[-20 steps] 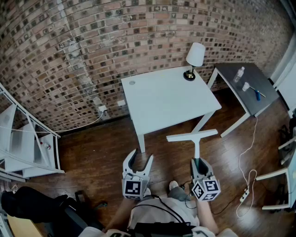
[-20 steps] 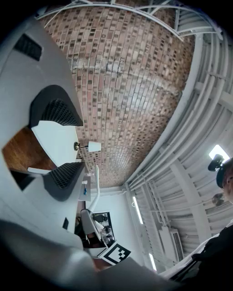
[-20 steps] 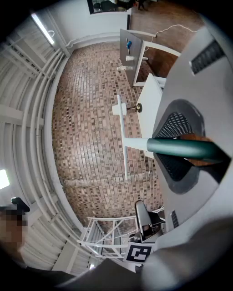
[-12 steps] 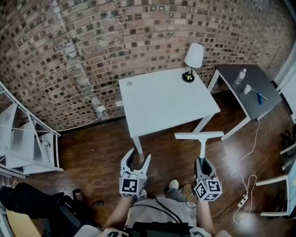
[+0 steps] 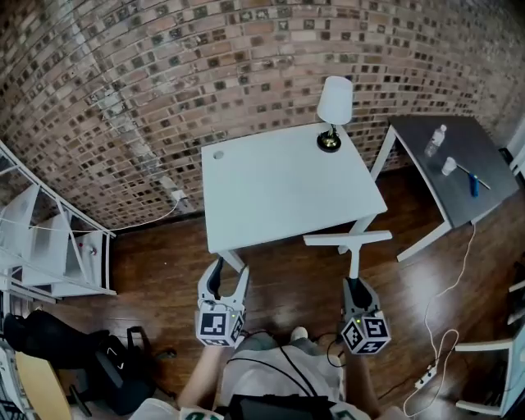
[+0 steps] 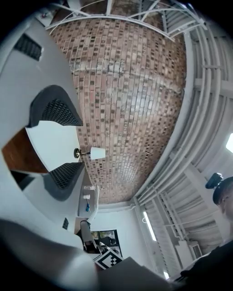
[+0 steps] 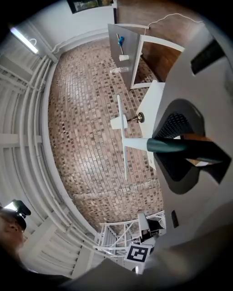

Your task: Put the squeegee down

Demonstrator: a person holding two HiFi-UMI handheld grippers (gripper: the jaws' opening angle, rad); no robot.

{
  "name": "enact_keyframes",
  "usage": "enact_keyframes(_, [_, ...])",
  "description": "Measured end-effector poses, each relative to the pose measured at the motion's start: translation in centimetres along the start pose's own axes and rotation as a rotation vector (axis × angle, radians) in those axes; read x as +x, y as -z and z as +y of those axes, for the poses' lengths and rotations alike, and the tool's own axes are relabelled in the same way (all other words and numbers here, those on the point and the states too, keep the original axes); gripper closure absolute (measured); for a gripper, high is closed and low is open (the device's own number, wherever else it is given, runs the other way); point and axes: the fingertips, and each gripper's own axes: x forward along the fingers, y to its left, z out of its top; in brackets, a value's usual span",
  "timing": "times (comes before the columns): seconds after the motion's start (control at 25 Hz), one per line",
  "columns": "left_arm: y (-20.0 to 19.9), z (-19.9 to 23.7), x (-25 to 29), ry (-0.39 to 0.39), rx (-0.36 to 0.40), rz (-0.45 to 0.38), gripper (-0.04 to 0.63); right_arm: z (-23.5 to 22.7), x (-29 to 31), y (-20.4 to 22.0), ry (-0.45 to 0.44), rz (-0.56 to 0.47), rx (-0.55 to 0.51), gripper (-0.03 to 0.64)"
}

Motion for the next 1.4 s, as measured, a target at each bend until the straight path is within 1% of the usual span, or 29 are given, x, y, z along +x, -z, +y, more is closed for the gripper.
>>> enact_keyframes(0.08, [-0.3, -0.2, 0.2, -0.024, 0.014, 0.010, 0.347, -0.9, 1.2, 0.2, -0.015, 0.015, 0.029, 0.502])
enact_keyframes(0.2, [-0.1, 0.0, 0.7, -0.055, 0.001, 0.032, 0.347, -1.0, 3.4, 0.3, -0.053, 0.034, 0.045, 0.502])
enact_keyframes(0.32, [0.6, 0.5, 3.0, -0.048, 0.008, 0.039, 0.347, -0.4, 6.6, -0.2, -0.091, 0.038, 0.019, 0.502])
enact_keyframes(0.4, [1.0, 1.2, 5.2, -0.042, 0.010, 0.028, 0.347, 0.1, 9.0, -0.5, -0.108, 0.038, 0.003, 0.502])
enact_keyframes(0.52, [1.3, 2.4, 9.6, -0.025, -0.002, 0.000, 0.347, -0.1, 13.1, -1.1, -0.120, 0.052, -0.038, 0.502])
enact_keyframes(0.68, [0.9, 5.3, 15.9, -0.011, -0.049, -0.030, 0.347, -0.9, 19.9, -2.9, -0.109, 0.073, -0.088, 0.502])
enact_keyframes(0.8, [-0.5, 8.0, 20.2, 0.016, -0.093, -0.037, 0.347, 0.7, 25.0, -4.4, -0.130, 0.086, -0.103, 0.502])
enact_keyframes(0.92, [-1.8, 9.6, 24.0, 0.060, -0.104, -0.051, 0.347, 2.3, 29.4, -5.2, -0.131, 0.096, -0.117, 0.502])
enact_keyframes(1.0, [-2.0, 10.4, 26.1, 0.087, -0.109, -0.048, 0.347, 3.1, 31.9, -4.9, -0.127, 0.107, -0.105, 0.502])
enact_keyframes(1.08, [-1.6, 11.1, 27.9, 0.098, -0.115, -0.035, 0.347, 3.7, 34.0, -3.9, -0.136, 0.142, -0.112, 0.502])
enact_keyframes(1.24, [-0.4, 12.1, 30.3, 0.075, -0.148, 0.002, 0.347, 3.1, 37.4, -2.5, -0.156, 0.205, -0.148, 0.502])
enact_keyframes(1.32, [0.5, 12.9, 31.8, 0.055, -0.121, 0.017, 0.347, 2.2, 40.0, -2.3, -0.158, 0.223, -0.141, 0.502])
enact_keyframes(1.4, [1.7, 13.4, 32.9, 0.015, -0.096, 0.036, 0.347, 1.1, 42.8, -1.5, -0.167, 0.252, -0.145, 0.502])
